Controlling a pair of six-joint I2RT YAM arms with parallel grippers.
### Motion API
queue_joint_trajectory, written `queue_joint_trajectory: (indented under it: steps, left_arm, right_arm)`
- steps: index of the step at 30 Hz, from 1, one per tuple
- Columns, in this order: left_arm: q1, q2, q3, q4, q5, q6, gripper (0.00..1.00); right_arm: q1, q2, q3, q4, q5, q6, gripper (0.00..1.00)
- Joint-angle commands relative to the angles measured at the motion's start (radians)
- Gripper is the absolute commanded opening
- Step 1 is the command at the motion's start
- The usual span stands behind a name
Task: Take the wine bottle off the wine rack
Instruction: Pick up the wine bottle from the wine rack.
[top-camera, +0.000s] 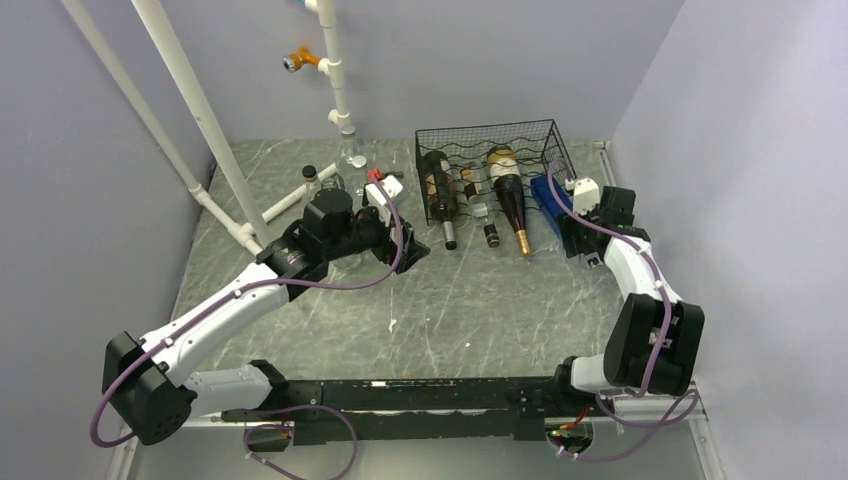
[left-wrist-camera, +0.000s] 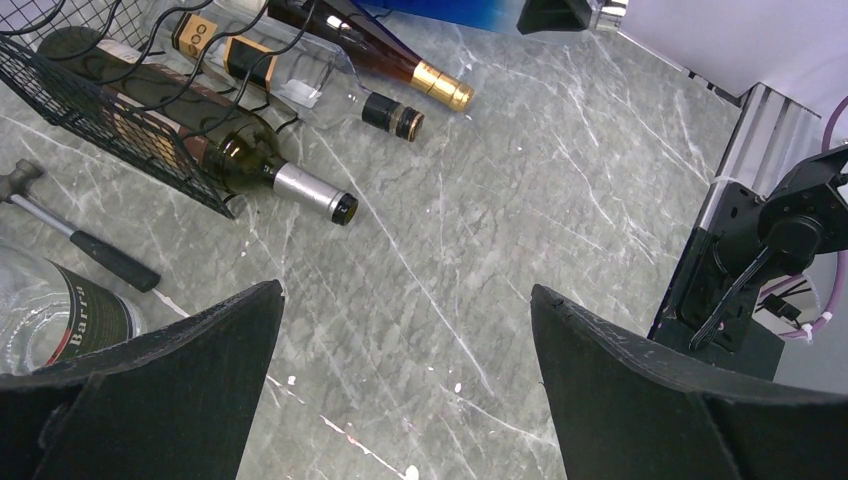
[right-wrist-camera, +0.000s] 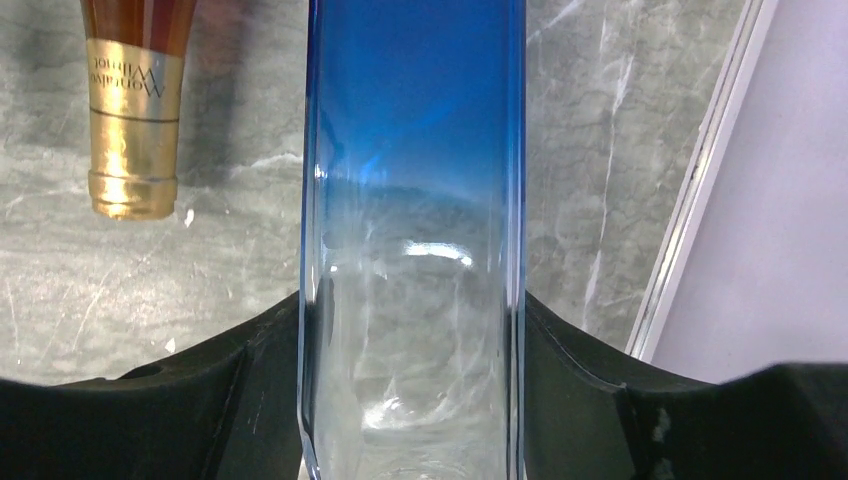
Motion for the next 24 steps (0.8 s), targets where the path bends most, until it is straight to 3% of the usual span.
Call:
queue_joint_trajectory:
  steps: [1,24]
  left_arm:
    - [-0.004,-0.028,0.017,0.018,-0.003,0.003,0.99]
    - [-0.004,-0.029,0.016,0.022,0.004,0.000,0.99]
  right_arm:
    - [-0.030,-0.085,-0.016,0.004,-0.087,-0.035,0.00]
    - [-0.079,-0.247,0.008,-0.281,-0.092,-0.145,0.00]
